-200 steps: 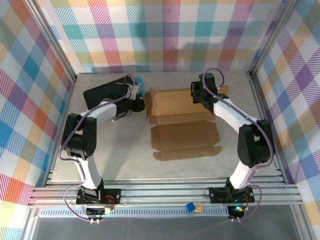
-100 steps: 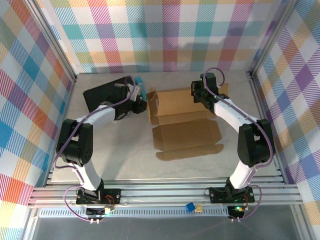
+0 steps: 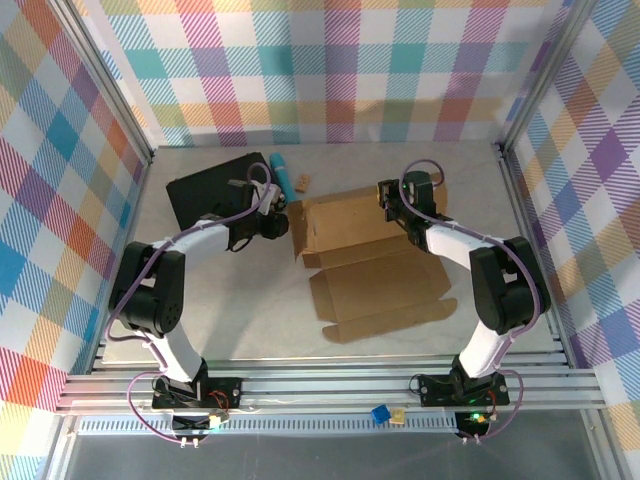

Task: Fold the paper box

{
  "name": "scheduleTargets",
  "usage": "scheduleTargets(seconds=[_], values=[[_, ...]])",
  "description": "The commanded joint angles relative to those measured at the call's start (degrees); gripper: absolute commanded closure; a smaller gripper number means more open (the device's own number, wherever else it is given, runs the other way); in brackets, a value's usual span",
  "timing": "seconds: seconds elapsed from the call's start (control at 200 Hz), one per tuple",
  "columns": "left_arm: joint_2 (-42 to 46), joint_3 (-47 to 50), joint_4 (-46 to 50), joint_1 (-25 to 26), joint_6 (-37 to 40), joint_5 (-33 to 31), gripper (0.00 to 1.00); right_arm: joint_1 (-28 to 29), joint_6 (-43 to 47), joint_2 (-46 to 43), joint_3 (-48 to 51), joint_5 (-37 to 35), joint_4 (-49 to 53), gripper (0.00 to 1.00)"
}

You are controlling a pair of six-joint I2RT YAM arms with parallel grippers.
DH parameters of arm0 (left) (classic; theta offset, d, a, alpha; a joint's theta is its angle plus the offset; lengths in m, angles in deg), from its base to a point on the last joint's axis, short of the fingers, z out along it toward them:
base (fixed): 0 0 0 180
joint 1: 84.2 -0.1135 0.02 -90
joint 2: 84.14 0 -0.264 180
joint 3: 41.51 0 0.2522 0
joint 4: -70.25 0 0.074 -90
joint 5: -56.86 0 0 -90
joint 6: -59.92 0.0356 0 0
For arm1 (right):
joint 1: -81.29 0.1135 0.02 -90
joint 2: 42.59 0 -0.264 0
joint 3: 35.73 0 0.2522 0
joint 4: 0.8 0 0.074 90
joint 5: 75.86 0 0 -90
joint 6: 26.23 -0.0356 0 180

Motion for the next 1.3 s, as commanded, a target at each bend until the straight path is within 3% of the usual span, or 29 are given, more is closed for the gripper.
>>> scheduleTargets(seconds=[0.0,0.345,0.745,1.295], values=[[2.3,0.8,-1.3,0.4,-0.7,-0.1,0.57,-0.1,1.0,2.0,0.0,2.3,-12.9,1.00],[3.8,-1.5,-0.7,-1.5,-6.7,-10.7,0.53,-0.8,-0.2,12.5,-9.2,8.5,-26.2,1.00],[3.7,-0.1,-1.9,-1.8,-4.8,-8.3,0.52,-2.8,-1.4,15.8,-3.3,14.2,-36.5,1.00],[5.7,3.2,-3.8,0.1,0.7,-0.8,0.53,-3.6,-1.8,17.1,-2.9,17.5,-39.5,1.00]])
